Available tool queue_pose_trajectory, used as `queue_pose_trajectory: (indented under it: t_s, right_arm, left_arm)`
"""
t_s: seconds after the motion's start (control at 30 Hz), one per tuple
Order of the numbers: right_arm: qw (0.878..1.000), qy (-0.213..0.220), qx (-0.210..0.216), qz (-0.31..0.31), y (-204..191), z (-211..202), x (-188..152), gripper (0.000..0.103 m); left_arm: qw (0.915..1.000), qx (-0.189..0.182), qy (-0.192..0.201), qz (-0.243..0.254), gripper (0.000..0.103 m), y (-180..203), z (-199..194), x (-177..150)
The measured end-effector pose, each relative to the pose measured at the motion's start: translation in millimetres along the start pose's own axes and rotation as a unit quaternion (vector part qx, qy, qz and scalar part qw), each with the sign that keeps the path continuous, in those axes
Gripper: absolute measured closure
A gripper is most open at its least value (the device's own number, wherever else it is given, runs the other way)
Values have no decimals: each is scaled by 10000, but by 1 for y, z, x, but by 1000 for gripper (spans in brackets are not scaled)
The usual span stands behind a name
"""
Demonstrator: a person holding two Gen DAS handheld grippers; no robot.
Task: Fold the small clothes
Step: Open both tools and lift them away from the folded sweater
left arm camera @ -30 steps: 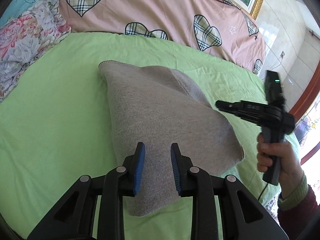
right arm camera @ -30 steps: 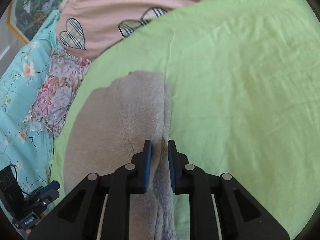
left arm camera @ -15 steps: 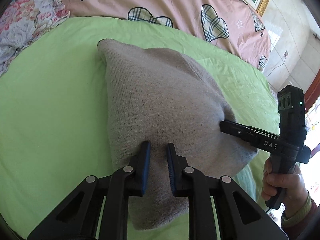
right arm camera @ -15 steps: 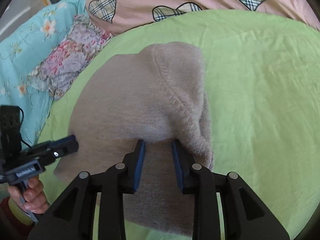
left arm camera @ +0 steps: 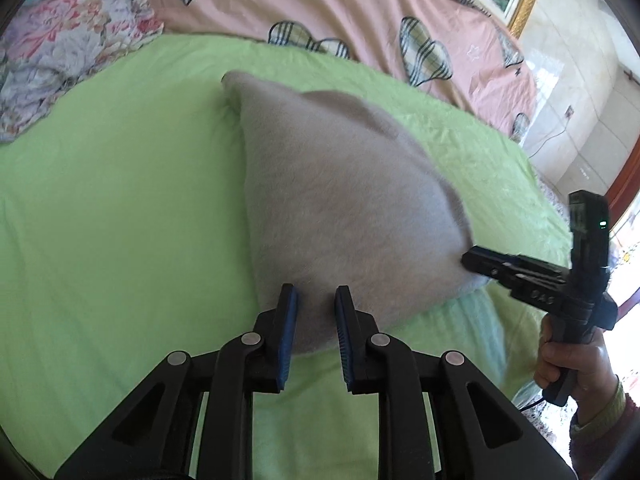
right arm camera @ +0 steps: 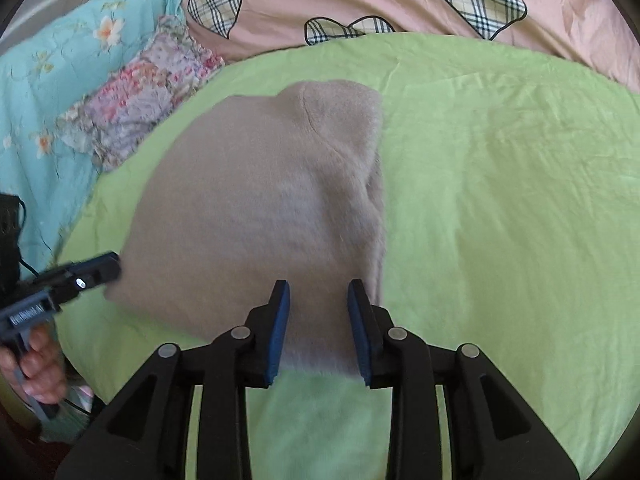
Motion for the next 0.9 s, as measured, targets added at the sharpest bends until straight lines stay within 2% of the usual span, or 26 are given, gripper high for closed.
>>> queue_pose_trajectory:
  t_s: [0.1,0.17,0.33,0.4,0.47,0.53,0.63,0.77,0.8,0.87,0.9]
  right_arm:
    - [10000,45,-3,22,4,4,-2,72]
    - [10000,57,-72,-5,4,6,-1,72]
    - [9999,113,-39,110,4,2,-4,71]
    - [9998,100,-15,151,4,-2,-5,71]
    - [9998,68,-15,184,2,-9,-8,71]
    - [9997,17,-45,252,1,-15,-14,71]
    - [9992,-39,-49,383,-1,-25,-24,67]
    - [9988,-110,-19,481,-5,-35,-40,60]
    - [9986,-130,-6,504,-6,-36,-42,59]
    - [9984,-183,-2,530,-11,-40,-51,57]
    - [9984,-201,-8,524,-14,-42,-55,55]
  left_arm:
    - [10000,56,-44,0,81,-3,9,-1]
    - [9996,234,-66,146,80,0,12,0]
    - [9990,375,-76,242,79,2,8,-3]
    - [9988,418,-103,235,76,0,3,-4]
    - [9982,520,-141,250,69,-1,-1,-7]
    - [9983,516,-189,191,69,-4,-5,-9]
    - [9981,554,-249,142,69,-5,-14,-16]
    - [9958,812,-339,252,68,-2,-24,-29]
    - [9955,836,-356,279,66,-3,-25,-31]
    - [9945,935,-384,284,51,-1,-30,-38]
    - [9942,966,-365,294,49,-1,-33,-41]
Point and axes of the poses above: each gripper's, at about its wrist camera, not at the fingertips, and z roughly the way its jaws point, y to its right, x to its top, the point moved 6 cm from there along z, roughly the way its jaws point, and after that the axes turned 5 degrees about x, right-handed, at the moved point
